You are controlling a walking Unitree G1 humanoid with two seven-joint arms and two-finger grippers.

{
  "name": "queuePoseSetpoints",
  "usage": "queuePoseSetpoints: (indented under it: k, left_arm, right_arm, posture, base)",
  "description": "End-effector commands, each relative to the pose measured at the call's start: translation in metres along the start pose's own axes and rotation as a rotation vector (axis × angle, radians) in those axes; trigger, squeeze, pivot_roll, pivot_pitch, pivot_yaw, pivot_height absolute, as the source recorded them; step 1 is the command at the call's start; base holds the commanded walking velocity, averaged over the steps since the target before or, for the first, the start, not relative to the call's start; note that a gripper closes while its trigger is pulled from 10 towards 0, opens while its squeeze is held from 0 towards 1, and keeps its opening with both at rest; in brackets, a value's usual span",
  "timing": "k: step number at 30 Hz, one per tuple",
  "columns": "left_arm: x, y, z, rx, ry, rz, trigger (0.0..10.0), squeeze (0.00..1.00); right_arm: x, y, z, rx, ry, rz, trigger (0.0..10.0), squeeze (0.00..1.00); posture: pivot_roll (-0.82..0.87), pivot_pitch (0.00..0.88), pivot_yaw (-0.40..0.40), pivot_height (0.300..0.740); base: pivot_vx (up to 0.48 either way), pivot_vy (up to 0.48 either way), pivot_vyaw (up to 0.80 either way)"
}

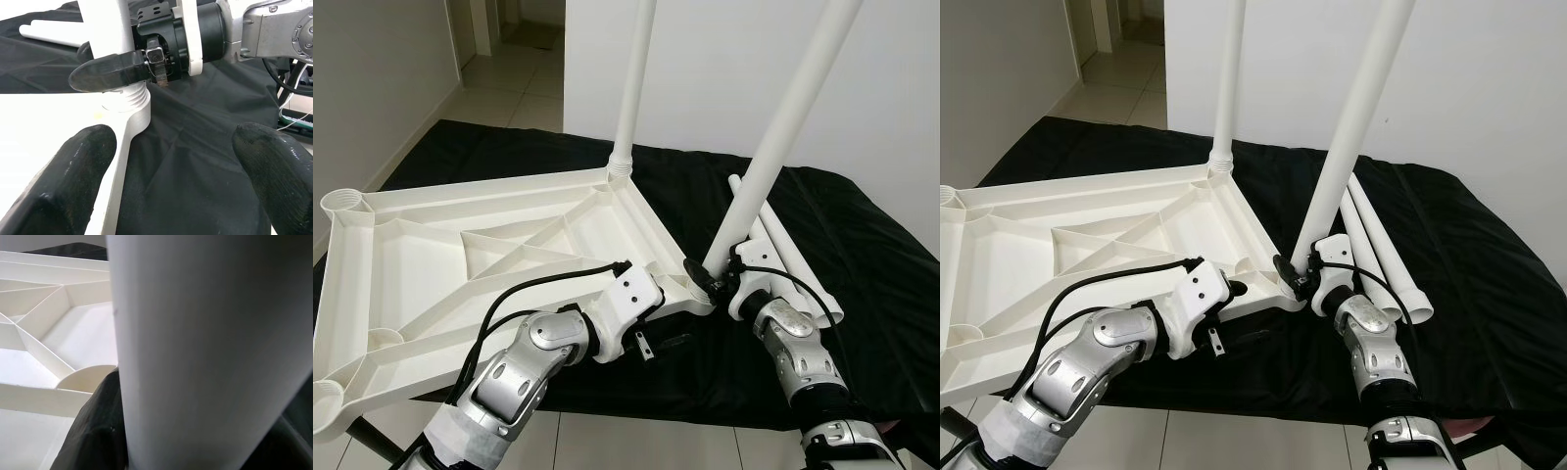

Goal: Building children table

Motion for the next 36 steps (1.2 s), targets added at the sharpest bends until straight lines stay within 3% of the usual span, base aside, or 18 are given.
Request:
queuePoseSetpoints:
  k: [1,2,11,12,16,19,21,23,25,30,36]
  left_arm:
    - [0.003,0.001,-0.003,0.023,0.003,0.043,10.0,0.0]
    - [0.002,0.001,-0.003,0.023,0.004,0.042,10.0,0.0]
    - [0.0,0.0,-0.003,0.022,0.008,0.039,10.0,0.0]
    - [0.003,-0.004,-0.001,0.012,0.009,0.045,10.0,0.0]
    - [0.007,-0.009,0.002,0.002,0.003,0.053,10.0,0.0]
    - [0.007,-0.01,0.002,0.001,0.0,0.056,10.0,0.0]
    - [0.01,-0.01,0.001,0.004,0.004,0.066,10.0,0.0]
    - [0.011,-0.01,0.001,0.005,0.006,0.071,10.0,0.0]
    - [0.011,-0.011,0.0,0.004,0.006,0.07,10.0,0.0]
    - [0.013,-0.012,0.002,-0.001,0.005,0.076,10.0,0.0]
    - [0.015,-0.013,0.002,-0.004,0.0,0.074,10.0,0.0]
  right_arm:
    - [-0.001,0.003,-0.012,0.06,0.032,0.009,0.0,0.0]
    - [-0.002,0.004,-0.014,0.066,0.026,-0.007,10.0,0.0]
    - [-0.008,0.007,-0.022,0.062,-0.039,-0.104,10.0,0.0]
    - [-0.01,0.009,-0.025,0.04,-0.098,-0.173,10.0,0.0]
    - [-0.005,0.014,-0.026,-0.009,-0.161,-0.319,10.0,0.0]
    - [-0.005,0.016,-0.026,-0.022,-0.191,-0.382,10.0,0.0]
    - [-0.006,0.022,-0.025,-0.054,-0.19,-0.513,10.0,0.0]
    - [-0.007,0.025,-0.024,-0.067,-0.186,-0.565,10.0,0.0]
    - [-0.001,0.026,-0.023,-0.08,-0.181,-0.618,10.0,0.0]
    - [0.011,0.026,-0.019,-0.113,-0.233,-0.675,10.0,0.0]
    - [0.013,0.028,-0.015,-0.107,-0.195,-0.685,10.0,0.0]
  posture:
    - [0.02,0.0,-0.105,0.74]
    - [0.02,0.0,-0.104,0.74]
    - [0.01,0.0,-0.104,0.74]
    - [0.01,0.0,-0.106,0.74]
    - [-0.01,0.0,-0.106,0.74]
    - [-0.01,0.0,-0.105,0.74]
    - [-0.02,0.0,-0.102,0.74]
    - [-0.02,0.0,-0.102,0.74]
    - [-0.03,0.0,-0.096,0.74]
    - [-0.03,0.0,-0.087,0.74]
    - [-0.03,0.0,-0.079,0.74]
  base:
    - [0.0,0.0,0.0]
    - [0.0,0.0,0.0]
    - [0.0,0.0,0.0]
    - [0.0,0.0,0.0]
    - [0.0,0.0,0.0]
    - [0.0,0.0,0.0]
    - [0.0,0.0,0.0]
    - [0.0,0.0,0.0]
    - [0.0,0.0,0.0]
    - [0.0,0.0,0.0]
    - [0.0,0.0,0.0]
Point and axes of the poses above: a point about 5 cm out from each wrist's last joint towards the gripper, its own y axis pointing back from the gripper into the wrist, its own z axis along the axis of the wrist's last joint, x = y × z, the point moved 4 cm from there along -y, pointing out of the wrist towards the gripper, and after that the axes turned 13 degrees about -y, right-handed, at the moved point
